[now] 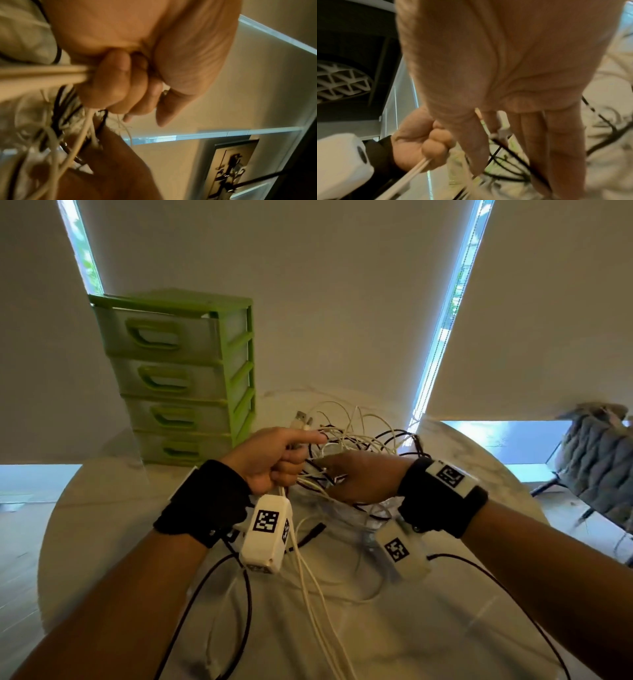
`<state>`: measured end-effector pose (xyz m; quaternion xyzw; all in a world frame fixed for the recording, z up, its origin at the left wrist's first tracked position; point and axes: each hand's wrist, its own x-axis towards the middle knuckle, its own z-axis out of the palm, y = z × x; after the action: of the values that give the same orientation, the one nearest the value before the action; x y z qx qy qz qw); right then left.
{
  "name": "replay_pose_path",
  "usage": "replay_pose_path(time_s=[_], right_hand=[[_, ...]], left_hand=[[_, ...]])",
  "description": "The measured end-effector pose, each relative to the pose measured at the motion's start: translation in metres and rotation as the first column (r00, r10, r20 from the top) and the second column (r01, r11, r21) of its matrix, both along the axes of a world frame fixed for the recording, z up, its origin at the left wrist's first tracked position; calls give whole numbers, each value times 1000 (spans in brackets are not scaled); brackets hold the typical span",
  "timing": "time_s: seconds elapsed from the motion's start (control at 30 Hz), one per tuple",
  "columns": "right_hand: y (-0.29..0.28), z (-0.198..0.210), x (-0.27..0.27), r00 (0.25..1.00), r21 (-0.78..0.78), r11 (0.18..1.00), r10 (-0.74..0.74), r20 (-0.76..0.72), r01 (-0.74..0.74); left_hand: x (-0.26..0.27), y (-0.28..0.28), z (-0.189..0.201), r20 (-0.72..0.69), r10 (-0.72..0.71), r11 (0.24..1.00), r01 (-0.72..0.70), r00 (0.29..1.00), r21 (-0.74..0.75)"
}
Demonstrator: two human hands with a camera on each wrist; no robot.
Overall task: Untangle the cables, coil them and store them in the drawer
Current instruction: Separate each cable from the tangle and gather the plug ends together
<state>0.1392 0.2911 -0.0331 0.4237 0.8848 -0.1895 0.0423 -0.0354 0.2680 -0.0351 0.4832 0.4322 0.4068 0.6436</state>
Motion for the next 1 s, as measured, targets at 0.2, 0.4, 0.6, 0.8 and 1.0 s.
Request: replay_pose_path(time_s=[0.2, 0.4, 0.6, 0.8, 1.0], right_hand=[[11, 21, 49, 960, 242, 929, -260, -104, 278], [26, 51, 91, 796, 131, 867, -369, -479, 481], [13, 69, 84, 652, -205, 949, -314, -690, 240], [-6, 87, 56, 729, -82, 994, -110, -676, 74], [14, 79, 120, 761, -26, 899, -386, -521, 438]], left_hand=[[-10, 8, -9, -145, 35, 981, -62, 989, -184], [-8, 5, -7, -125, 59, 986, -77, 990, -147], [7, -2, 9, 75, 128, 983, -136, 989, 122], [47, -7, 14, -87, 34, 966, -11, 996, 258], [31, 4, 7, -33, 168, 945, -151, 985, 290]])
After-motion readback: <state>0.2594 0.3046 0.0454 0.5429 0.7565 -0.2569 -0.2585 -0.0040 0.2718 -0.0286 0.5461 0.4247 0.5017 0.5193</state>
